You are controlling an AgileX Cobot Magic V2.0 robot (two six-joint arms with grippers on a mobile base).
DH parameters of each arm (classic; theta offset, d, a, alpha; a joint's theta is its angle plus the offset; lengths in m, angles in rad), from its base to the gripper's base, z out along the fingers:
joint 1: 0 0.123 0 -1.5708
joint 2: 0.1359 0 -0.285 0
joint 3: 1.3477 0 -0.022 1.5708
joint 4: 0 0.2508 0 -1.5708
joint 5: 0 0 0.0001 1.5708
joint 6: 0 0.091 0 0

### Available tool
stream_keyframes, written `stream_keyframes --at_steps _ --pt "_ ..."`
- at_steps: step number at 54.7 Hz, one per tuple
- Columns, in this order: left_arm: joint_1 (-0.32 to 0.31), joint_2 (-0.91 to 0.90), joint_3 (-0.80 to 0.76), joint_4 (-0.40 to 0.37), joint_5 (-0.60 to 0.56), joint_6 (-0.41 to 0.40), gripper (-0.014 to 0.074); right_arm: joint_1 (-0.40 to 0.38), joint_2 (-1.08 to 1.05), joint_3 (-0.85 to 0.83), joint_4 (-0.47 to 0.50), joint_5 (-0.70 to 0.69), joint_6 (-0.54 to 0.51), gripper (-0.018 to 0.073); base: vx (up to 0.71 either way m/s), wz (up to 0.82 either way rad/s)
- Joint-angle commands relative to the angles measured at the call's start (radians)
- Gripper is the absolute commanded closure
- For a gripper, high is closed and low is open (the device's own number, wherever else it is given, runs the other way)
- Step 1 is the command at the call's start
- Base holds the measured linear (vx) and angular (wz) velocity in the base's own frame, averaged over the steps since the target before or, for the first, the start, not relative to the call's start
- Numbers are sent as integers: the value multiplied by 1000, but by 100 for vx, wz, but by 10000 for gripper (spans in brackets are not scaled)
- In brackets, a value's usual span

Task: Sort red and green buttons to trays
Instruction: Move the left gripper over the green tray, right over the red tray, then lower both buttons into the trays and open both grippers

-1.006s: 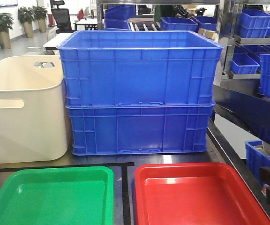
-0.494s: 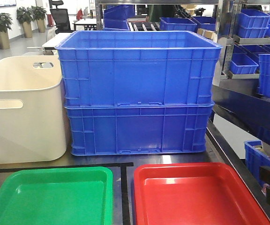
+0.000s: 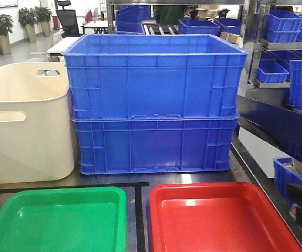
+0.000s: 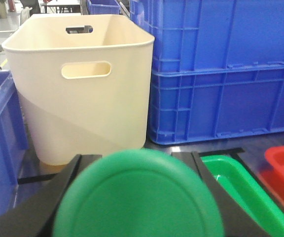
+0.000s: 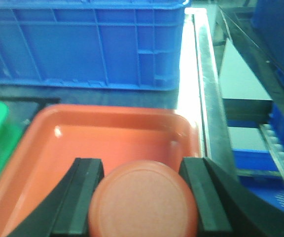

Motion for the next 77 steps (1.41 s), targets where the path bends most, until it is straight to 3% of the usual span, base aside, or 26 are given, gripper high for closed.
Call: stream_keyframes --at_steps 1,7,11,16,25,39,48,54,67,77 --pt "-12 48 -30 -62 -147 -4 599 -2 23 -33 65 -131 -42 568 0 0" --pt "-51 145 -30 -191 -186 -3 599 -2 104 -33 182 -164 -155 568 0 0" --pt "-89 212 -30 -237 -199 1 599 -2 158 -33 272 -165 -229 568 0 0" --pt "-148 319 -30 -246 -223 1 599 -2 231 -33 405 -165 -371 568 0 0" --pt "-222 507 -30 -246 -332 0 596 -2 349 -33 603 -163 -499 566 0 0" --pt "-236 660 -30 -246 -352 -7 559 -3 454 -33 595 -135 -511 540 0 0" --pt "-236 694 -30 -243 -354 -5 439 -4 479 -33 600 -135 -490 466 0 0" --pt "-236 721 -30 -243 -351 -5 304 -4 492 -33 600 -135 -491 382 0 0" --pt "-236 728 -30 -243 -289 -5 15 -4 498 -33 600 -138 -492 108 0 0" --pt "-236 727 -30 -247 -274 -7 -69 -4 494 -33 610 -139 -492 -23 0 0"
